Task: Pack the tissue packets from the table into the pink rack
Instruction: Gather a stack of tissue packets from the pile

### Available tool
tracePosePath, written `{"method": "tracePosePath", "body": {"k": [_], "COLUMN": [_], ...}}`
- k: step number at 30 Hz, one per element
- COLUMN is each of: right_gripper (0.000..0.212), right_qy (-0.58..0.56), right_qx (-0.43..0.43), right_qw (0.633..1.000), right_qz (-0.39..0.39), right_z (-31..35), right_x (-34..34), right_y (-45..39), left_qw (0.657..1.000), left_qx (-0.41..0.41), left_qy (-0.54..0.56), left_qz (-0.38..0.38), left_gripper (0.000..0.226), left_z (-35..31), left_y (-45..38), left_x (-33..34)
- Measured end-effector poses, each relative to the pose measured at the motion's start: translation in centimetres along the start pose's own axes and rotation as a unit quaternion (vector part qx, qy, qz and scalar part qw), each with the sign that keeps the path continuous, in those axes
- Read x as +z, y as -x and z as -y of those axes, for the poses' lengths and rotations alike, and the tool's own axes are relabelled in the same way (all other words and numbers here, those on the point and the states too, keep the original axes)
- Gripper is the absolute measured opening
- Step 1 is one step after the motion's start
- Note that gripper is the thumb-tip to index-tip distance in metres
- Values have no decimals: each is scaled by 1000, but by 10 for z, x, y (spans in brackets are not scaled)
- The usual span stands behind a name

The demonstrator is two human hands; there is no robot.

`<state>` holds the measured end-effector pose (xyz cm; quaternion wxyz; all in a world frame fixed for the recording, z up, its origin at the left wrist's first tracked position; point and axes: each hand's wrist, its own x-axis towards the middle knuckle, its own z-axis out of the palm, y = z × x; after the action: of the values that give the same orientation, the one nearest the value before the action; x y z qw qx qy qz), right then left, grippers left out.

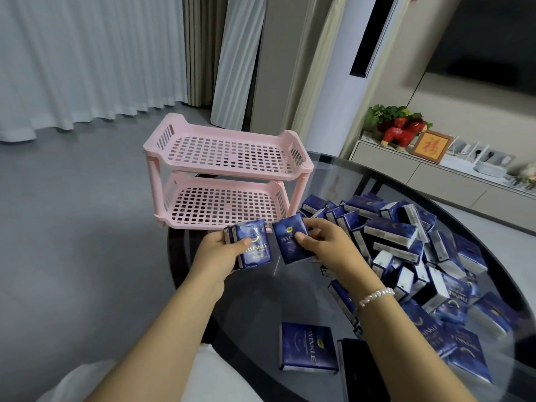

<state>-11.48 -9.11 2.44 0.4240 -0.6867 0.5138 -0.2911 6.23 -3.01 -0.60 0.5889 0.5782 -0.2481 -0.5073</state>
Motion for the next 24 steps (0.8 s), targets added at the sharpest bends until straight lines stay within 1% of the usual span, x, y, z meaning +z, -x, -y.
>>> {"method": "tracePosePath", "body": {"k": [2,3,6,10,12,15,16,18,20,22,24], "right_gripper": [18,18,21,26,26,26,29,46,64,74,77], "right_qy": [-107,-135,-146,-218,-233,-191,-182,-170,-125,-46,11], "right_qx": [-19,-24,-20,26,28,-8,-24,-35,-32,-41,-50], "right_qw": [993,988,985,968,963,971,971,970,975,979,980], "right_qz": [51,69,91,118,131,145,152,167,182,192,195], "right_z": [1,1,-4,-8,-9,-13,-14,-17,-19,-22,-24], "right_x": [6,10,19,24,26,26,24,17,9,4,1], "right_y": [5,8,6,6,7,9,8,6,3,0,-2], "left_qw": [1000,999,997,994,992,990,989,987,979,961,936], "left_qx": [-7,-9,-6,-9,1,28,34,43,50,68,92], "left_qy": [9,18,37,51,33,-27,-41,-59,-93,-180,-281], "left_qz": [18,31,62,97,123,136,135,144,176,199,192], "left_gripper": [13,16,25,25,28,49,54,58,61,69,81], "left_z": [0,0,-1,-2,-1,3,3,5,6,9,11], "left_y": [1,3,4,5,6,4,2,-2,-4,-6,-10], "left_x": [1,2,2,3,5,5,3,-1,-4,-8,-13]}}
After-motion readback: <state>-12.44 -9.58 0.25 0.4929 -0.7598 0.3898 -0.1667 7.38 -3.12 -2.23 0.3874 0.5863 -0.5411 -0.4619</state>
